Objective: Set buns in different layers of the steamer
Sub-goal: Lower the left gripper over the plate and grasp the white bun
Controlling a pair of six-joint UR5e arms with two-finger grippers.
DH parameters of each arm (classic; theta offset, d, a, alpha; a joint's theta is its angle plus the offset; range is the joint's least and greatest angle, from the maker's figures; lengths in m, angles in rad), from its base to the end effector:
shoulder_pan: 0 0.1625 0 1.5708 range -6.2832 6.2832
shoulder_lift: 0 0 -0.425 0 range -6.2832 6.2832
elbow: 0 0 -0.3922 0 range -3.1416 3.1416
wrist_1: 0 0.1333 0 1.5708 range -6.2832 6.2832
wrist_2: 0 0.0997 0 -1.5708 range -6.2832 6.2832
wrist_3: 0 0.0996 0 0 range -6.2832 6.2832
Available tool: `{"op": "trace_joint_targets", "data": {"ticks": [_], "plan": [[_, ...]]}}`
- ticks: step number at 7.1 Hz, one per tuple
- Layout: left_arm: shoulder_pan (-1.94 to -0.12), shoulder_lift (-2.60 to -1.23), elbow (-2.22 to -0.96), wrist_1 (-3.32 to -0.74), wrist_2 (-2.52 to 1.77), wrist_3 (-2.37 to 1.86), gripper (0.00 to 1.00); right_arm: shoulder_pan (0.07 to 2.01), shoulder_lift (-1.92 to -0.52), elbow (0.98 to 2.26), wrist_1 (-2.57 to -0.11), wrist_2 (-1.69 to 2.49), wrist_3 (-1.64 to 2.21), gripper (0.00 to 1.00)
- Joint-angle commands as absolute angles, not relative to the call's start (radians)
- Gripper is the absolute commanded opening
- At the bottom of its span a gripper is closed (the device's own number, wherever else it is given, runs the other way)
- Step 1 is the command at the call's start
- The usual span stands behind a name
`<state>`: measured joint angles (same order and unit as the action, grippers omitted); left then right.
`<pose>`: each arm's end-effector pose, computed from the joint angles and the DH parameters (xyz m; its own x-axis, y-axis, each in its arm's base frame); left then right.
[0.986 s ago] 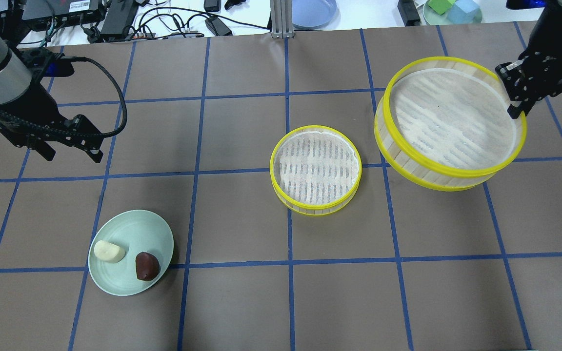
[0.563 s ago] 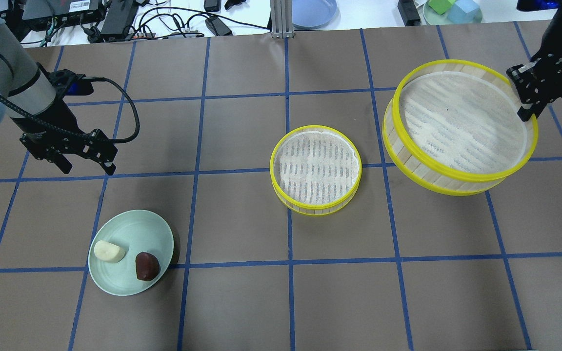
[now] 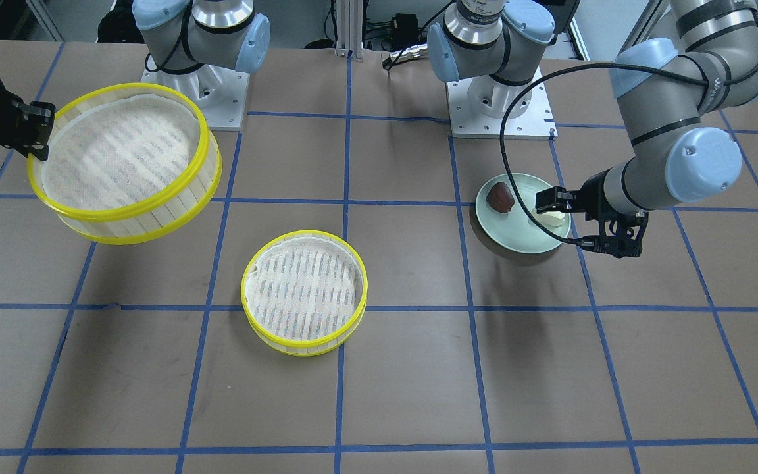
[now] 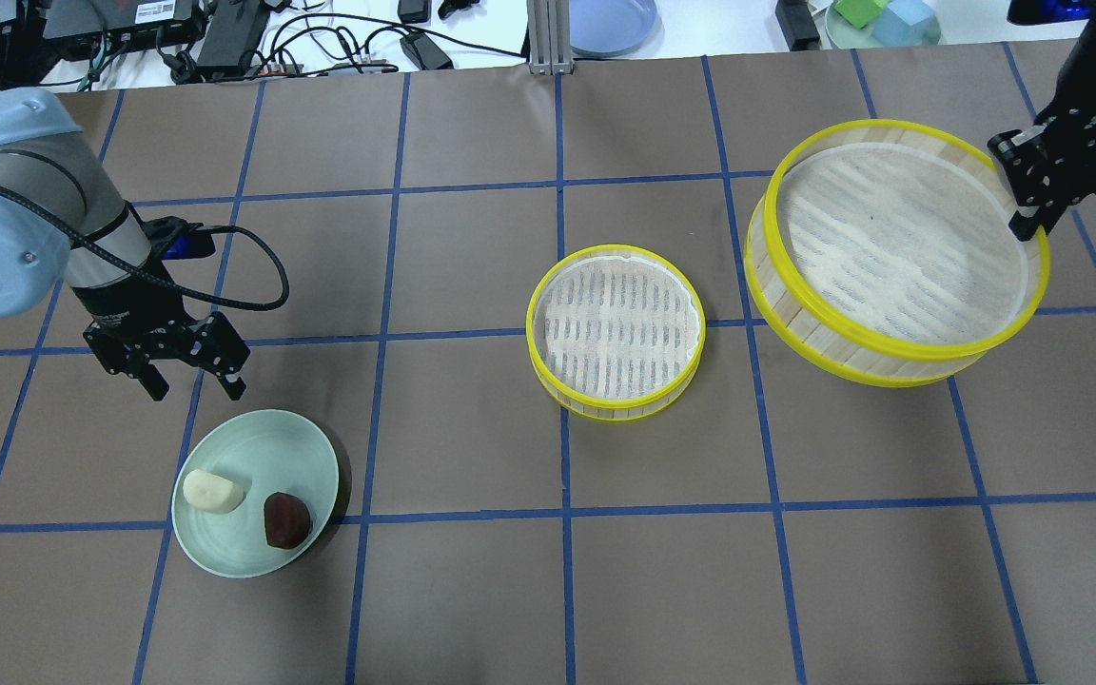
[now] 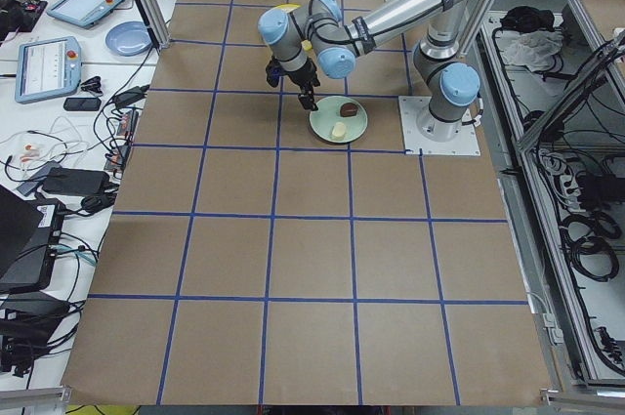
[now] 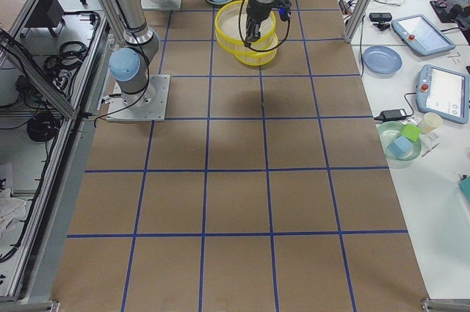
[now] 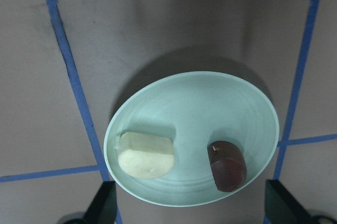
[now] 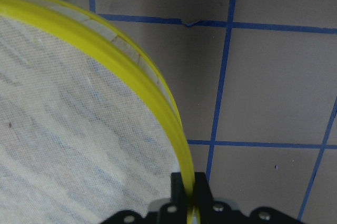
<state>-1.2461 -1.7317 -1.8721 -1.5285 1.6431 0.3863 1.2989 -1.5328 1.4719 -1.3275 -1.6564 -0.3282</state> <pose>0.0303 -0.4854 0.2758 -0.9941 0.0572 0.0925 0.0898 0.9110 0.4025 -0.0108 -0.5033 0.4954 -0.9976 -0.0662 0.0211 -0.0607 0.9782 0.1988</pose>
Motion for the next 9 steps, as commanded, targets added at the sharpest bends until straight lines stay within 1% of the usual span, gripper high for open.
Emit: {"op": "trace_joint_targets", "data": {"ticks": [1, 2, 3, 5, 7, 9], "plan": [[-1.203, -1.787, -1.920, -1.513, 1.692, 0.438, 0.95, 1.299, -1.537, 1.479, -1.322, -1.654, -0.330, 0.02], [-1.203, -1.804, -1.942, -1.511, 1.697, 0.445, 0.90, 1.301, -1.539, 1.479, -1.322, -1.654, -0.328, 0.02], [-1.204, -1.812, -1.969, -1.503, 1.697, 0.459, 0.88, 1.302, -1.545, 1.482, -1.321, -1.652, -0.328, 0.02], [-1.203, -1.839, -1.982, -1.488, 1.700, 0.462, 0.86, 1.302, -1.548, 1.483, -1.316, -1.652, -0.328, 0.02], [-1.203, -1.865, -1.982, -1.486, 1.788, 0.463, 0.87, 1.302, -1.548, 1.483, -1.316, -1.652, -0.328, 0.02], [-1.203, -1.890, -1.988, -1.486, 1.783, 0.462, 0.86, 1.302, -1.549, 1.489, -1.316, -1.652, -0.328, 0.02]]}}
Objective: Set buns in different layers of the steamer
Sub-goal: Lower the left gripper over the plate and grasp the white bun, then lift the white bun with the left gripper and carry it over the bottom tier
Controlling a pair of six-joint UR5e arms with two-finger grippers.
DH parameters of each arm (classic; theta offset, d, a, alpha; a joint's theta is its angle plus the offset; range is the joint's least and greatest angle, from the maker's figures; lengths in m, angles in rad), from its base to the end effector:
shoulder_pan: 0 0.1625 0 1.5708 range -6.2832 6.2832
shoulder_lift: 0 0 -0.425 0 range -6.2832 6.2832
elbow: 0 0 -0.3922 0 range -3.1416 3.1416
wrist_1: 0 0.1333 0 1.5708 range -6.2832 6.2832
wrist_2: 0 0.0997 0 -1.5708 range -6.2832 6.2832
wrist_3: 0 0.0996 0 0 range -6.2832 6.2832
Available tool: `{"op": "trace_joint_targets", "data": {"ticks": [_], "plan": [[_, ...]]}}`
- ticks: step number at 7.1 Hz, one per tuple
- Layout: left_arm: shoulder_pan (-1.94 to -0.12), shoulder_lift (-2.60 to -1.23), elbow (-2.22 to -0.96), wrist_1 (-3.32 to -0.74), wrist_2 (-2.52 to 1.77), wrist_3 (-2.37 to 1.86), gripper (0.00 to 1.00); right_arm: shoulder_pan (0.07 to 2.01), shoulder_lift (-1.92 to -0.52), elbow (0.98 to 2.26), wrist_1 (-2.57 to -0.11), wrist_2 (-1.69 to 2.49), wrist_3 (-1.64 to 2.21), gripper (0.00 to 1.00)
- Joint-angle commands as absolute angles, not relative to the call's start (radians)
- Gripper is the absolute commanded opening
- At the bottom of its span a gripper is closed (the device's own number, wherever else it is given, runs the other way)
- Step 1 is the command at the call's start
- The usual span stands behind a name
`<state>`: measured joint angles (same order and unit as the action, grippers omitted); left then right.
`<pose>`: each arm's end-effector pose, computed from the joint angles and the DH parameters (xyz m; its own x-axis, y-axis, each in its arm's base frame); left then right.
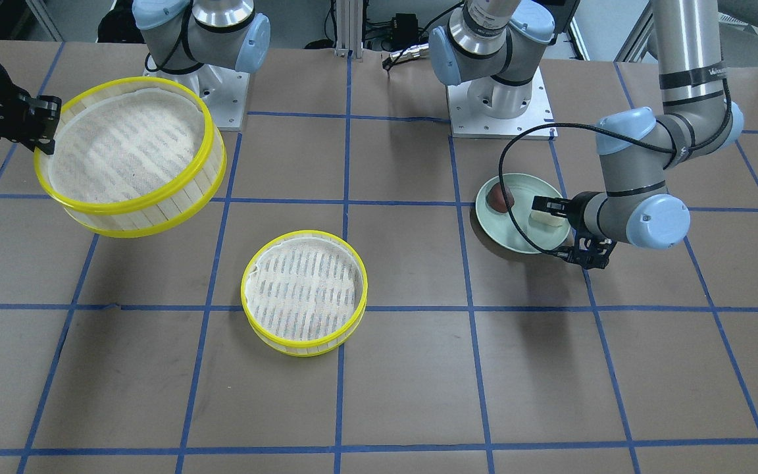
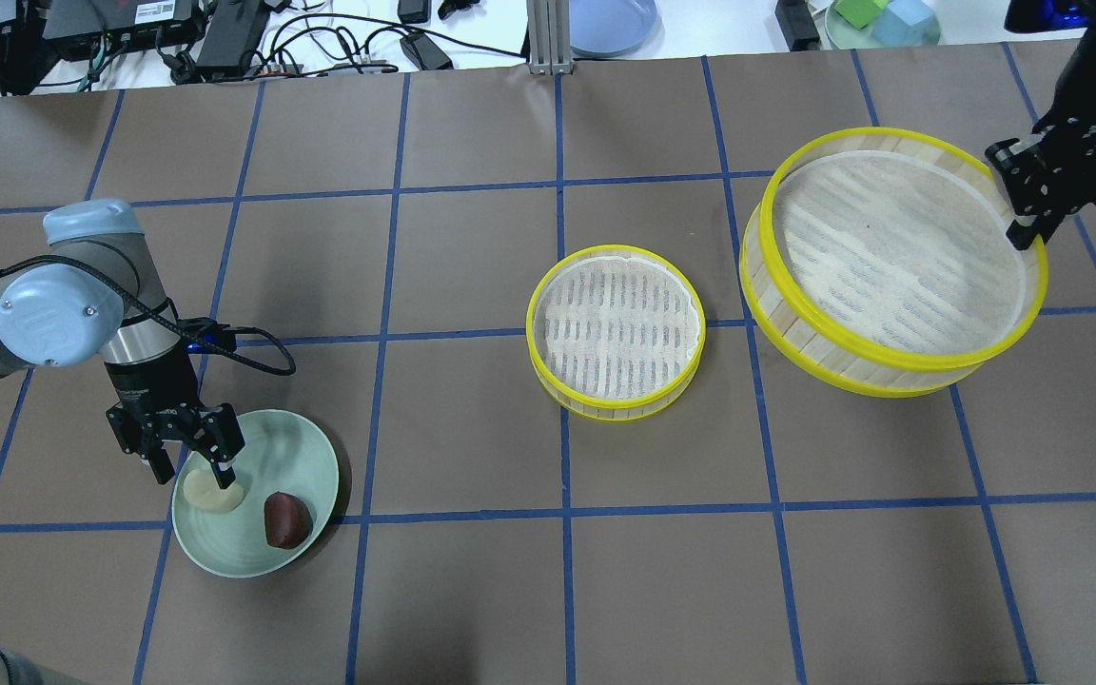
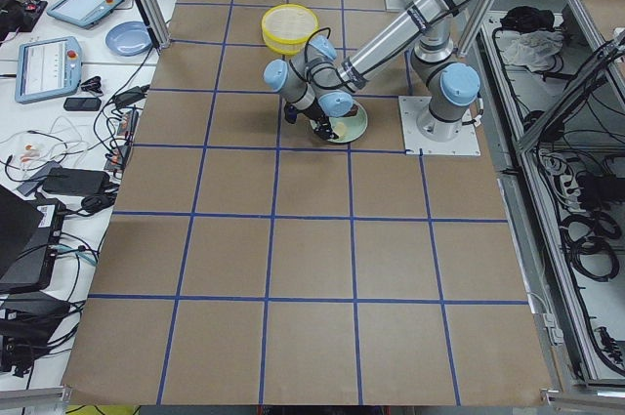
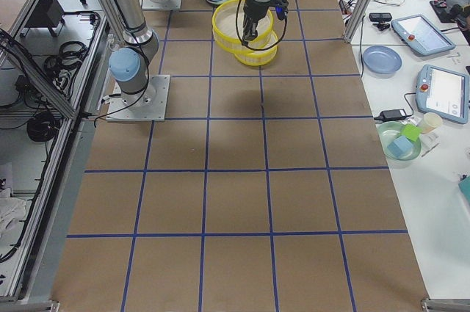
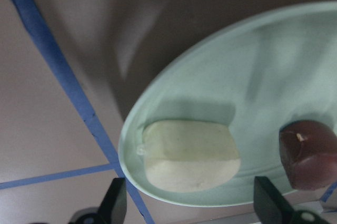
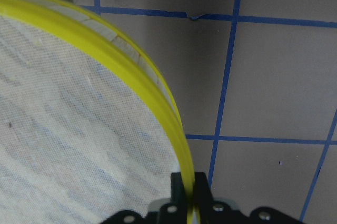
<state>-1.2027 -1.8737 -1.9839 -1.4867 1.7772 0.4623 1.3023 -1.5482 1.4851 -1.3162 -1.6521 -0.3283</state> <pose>0.0550 -0.4563 0.1732 -0.9858 0.1216 0.1154 0.1668 0.7805 0.6024 -0.0066 -0.4960 0.4957 -0.9975 -0.0690 0.0141 -0.0646 0.9764 0.2059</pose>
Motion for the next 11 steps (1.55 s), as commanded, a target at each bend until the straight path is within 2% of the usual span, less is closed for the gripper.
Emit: {"op": "trace_joint_targets", "data": {"ticks": [1, 2, 3, 4, 7, 9, 11], "plan": [[-1.203, -1.900, -1.993, -1.485, 1.770, 0.460, 0.83, 1.302, -1.548, 1.489, -1.315, -1.652, -0.330, 0.02], [-1.203, -1.916, -1.991, -1.471, 1.685, 0.460, 0.83, 1.302, -1.546, 1.493, -1.284, -1.654, -0.330, 0.02], [-1.203, -1.925, -1.987, -1.471, 1.683, 0.463, 0.45, 1.302, -1.546, 1.494, -1.279, -1.654, -0.328, 0.02], [-1.203, -1.928, -1.983, -1.473, 1.686, 0.453, 0.00, 1.302, -1.548, 1.494, -1.279, -1.654, -0.328, 0.02], [-1.201, -1.899, -1.941, -1.480, 1.643, 0.451, 0.00, 1.302, -1.548, 1.494, -1.278, -1.652, -0.328, 0.02], [-1.210, -1.890, -1.846, -1.535, 1.640, 0.420, 0.00, 1.304, -1.548, 1.496, -1.278, -1.652, -0.327, 0.02], [-1.282, -1.871, -1.691, -1.614, 1.552, 0.263, 0.00, 1.304, -1.548, 1.494, -1.278, -1.652, -0.328, 0.02]]}}
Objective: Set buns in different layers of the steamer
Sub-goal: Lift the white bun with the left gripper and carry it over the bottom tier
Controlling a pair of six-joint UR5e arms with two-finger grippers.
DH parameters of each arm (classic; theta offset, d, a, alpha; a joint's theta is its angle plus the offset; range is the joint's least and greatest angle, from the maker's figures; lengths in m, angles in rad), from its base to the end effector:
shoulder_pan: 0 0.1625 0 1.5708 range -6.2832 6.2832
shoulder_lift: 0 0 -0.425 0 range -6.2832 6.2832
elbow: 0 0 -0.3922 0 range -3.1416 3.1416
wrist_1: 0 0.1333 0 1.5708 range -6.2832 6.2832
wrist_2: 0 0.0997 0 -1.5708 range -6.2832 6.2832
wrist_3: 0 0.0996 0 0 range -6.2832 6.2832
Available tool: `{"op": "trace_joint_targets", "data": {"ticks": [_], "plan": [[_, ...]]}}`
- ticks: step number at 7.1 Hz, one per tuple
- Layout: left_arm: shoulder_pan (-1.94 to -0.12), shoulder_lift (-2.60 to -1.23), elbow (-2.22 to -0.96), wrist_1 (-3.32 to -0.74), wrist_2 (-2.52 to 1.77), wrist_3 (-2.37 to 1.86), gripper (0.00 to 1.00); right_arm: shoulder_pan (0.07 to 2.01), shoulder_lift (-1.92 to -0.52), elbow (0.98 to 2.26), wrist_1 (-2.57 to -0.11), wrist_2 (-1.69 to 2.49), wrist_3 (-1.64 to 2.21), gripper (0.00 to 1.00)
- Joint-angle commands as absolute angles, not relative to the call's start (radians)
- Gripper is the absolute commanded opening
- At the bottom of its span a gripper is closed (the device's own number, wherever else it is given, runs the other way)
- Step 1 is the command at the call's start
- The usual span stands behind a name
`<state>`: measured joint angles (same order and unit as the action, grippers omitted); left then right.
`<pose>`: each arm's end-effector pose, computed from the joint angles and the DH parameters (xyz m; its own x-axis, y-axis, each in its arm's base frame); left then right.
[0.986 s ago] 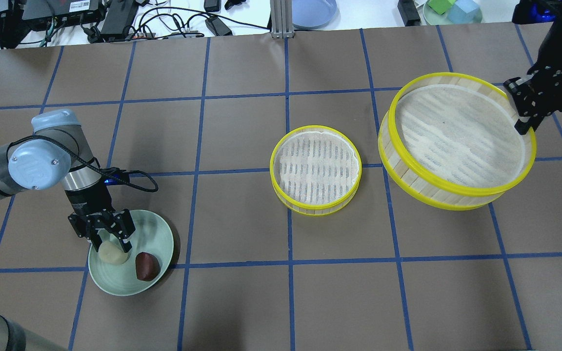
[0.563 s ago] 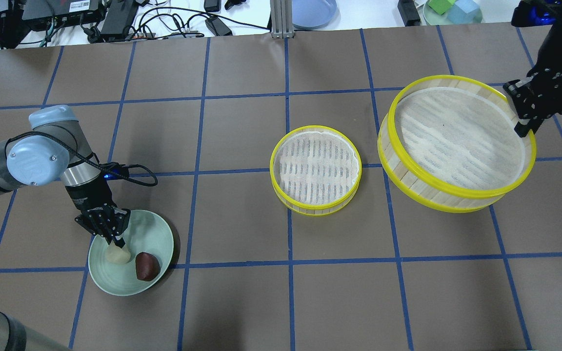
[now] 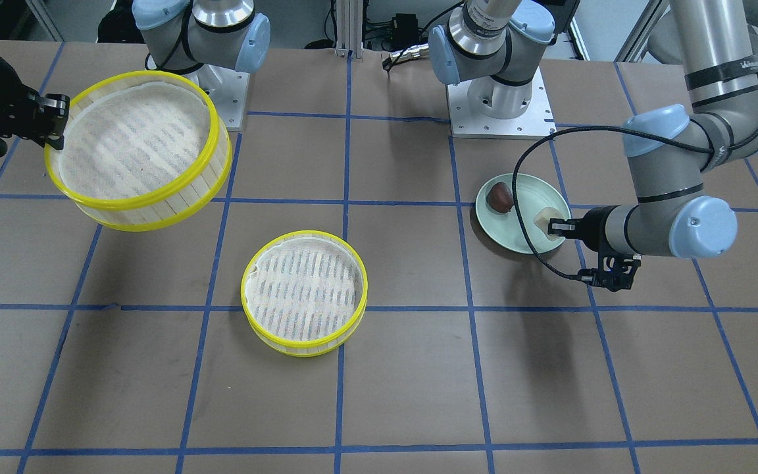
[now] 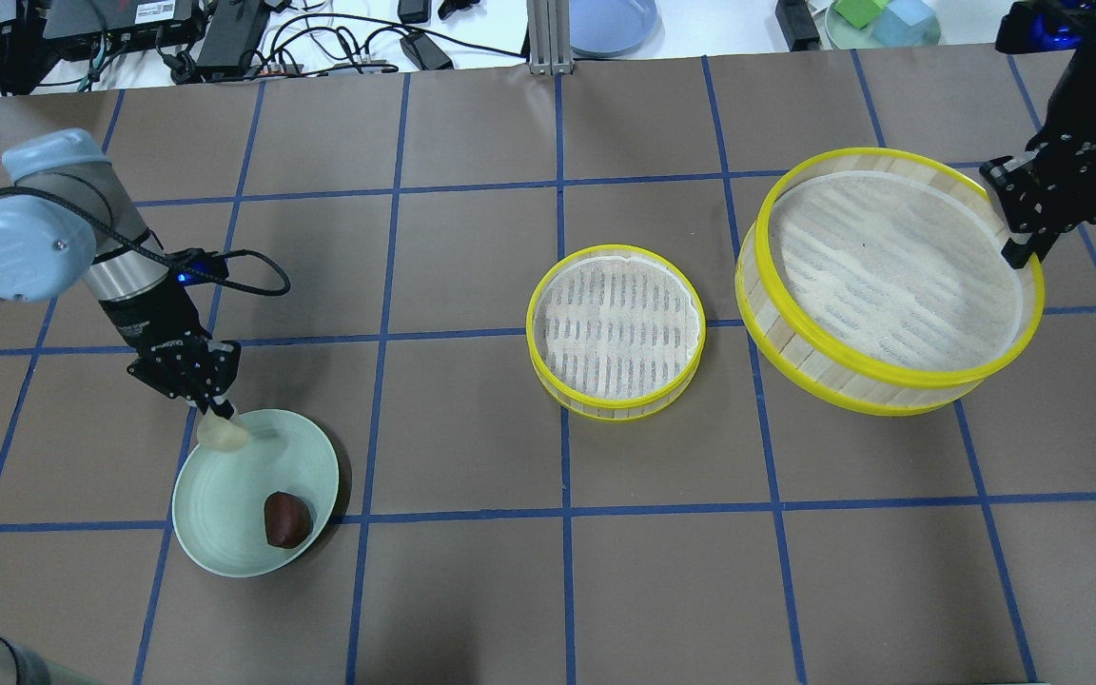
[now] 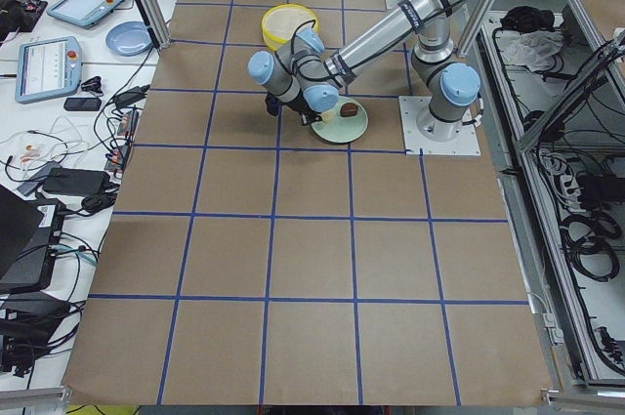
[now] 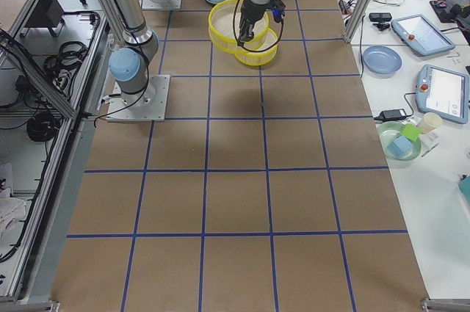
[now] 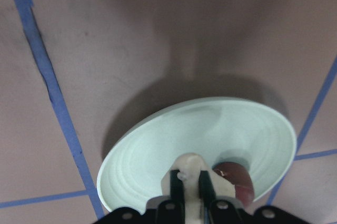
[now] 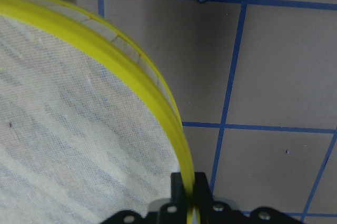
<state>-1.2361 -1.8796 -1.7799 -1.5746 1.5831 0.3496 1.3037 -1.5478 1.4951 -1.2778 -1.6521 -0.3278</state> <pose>0.0417 -0.5220 0.2372 -0.9867 -0.0227 0.1607 0.0566 0.8798 0.4719 -0.0045 -0.4909 0.4879 -0.9975 -0.0702 -0.0019 -0.0685 0.9656 0.2507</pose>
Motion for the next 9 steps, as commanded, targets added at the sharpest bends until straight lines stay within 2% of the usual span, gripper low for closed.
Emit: {"op": "trace_joint_targets", "data": {"ticks": [1, 4, 9], "plan": [[-1.345, -1.846, -1.659, -1.620, 1.540, 0.161, 0.00, 1.302, -1.548, 1.496, -1.278, -1.652, -0.328, 0.02], [-1.501, -1.807, -1.635, -1.482, 1.415, -0.052, 0.00, 1.302, -1.548, 1.494, -1.278, -1.652, -0.328, 0.02], [-1.705, -1.891, -1.680, -1.170, 1.189, -0.346, 0.00, 1.302, -1.548, 1.496, -1.278, -1.654, -0.328, 0.03]]}}
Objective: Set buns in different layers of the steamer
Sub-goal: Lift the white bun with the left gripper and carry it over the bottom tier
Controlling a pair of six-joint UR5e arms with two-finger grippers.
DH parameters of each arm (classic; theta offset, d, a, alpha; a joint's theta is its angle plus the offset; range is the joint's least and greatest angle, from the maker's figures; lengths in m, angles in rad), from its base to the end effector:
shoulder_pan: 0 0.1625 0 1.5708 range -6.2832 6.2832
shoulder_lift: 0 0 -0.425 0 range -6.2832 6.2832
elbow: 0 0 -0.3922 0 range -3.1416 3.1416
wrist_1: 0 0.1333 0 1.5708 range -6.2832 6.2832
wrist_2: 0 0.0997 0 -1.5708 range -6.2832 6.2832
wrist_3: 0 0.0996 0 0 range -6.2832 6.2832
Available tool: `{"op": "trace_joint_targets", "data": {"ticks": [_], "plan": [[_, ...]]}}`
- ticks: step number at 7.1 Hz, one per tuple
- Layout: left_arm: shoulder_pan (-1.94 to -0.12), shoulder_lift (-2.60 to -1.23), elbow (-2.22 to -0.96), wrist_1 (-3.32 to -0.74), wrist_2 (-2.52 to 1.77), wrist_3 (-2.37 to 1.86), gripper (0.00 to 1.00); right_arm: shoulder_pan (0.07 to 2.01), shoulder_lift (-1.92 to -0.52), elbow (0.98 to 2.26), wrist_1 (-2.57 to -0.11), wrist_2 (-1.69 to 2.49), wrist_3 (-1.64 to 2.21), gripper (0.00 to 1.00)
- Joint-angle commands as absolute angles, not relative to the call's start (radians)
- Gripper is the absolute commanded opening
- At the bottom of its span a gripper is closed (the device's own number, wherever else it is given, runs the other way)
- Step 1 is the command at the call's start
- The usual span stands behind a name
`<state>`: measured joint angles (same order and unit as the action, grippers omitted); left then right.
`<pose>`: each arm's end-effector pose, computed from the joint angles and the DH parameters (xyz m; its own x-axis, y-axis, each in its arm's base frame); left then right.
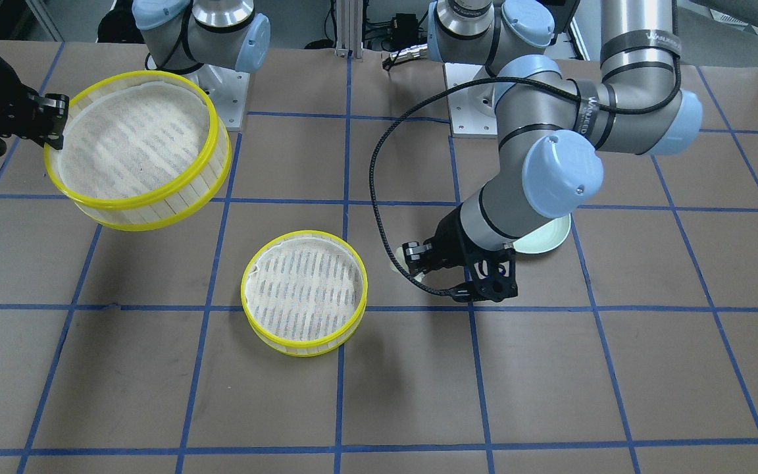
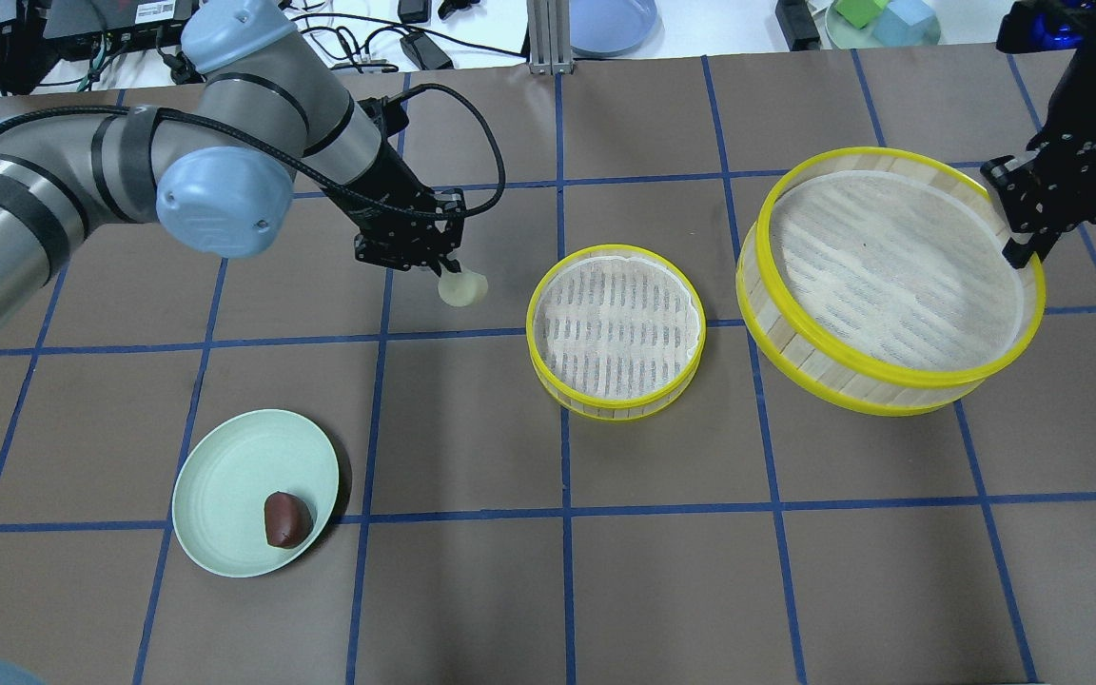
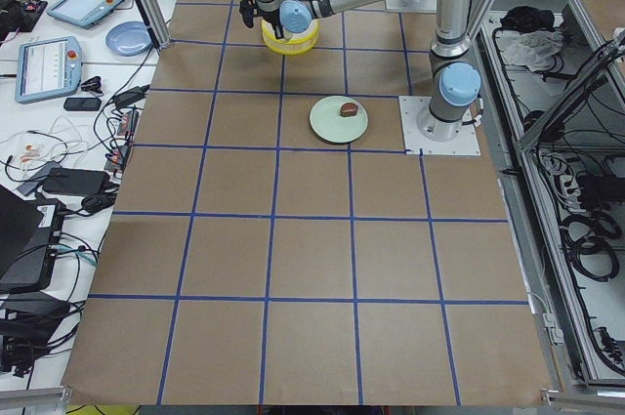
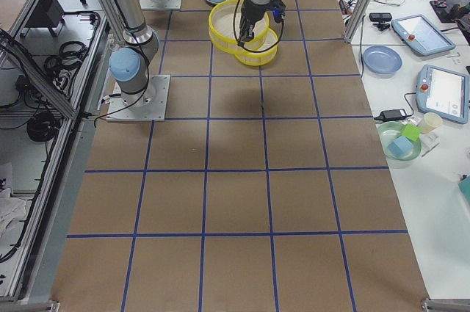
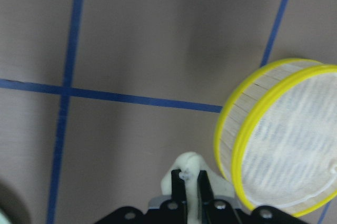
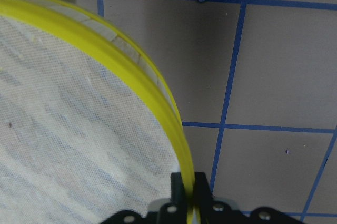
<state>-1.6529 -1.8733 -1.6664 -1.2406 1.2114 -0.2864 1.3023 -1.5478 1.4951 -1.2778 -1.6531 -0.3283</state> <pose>-0.2154 -0.5655 0.3164 -0.9199 -0.2301 0.3174 -0.1856 0.9688 0.1642 -0.0053 -0.4908 0.4879 -0.9976 -0.0695 -0.0011 -0.0676 0.9656 0.2510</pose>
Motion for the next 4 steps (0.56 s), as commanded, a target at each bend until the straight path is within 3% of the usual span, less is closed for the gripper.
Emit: {"op": "trace_joint_targets", "data": {"ticks": [1, 4], "plan": [[-1.739, -1.923, -1.686, -1.085, 1.137, -0.409, 0.00, 1.302, -1.548, 1.496, -1.278, -1.654, -0.328, 0.03], [-1.804, -2.000, -1.686, -0.974, 1.074, -0.436, 0.00, 1.302, -1.548, 1.496, -1.278, -1.654, -0.328, 0.03]]}}
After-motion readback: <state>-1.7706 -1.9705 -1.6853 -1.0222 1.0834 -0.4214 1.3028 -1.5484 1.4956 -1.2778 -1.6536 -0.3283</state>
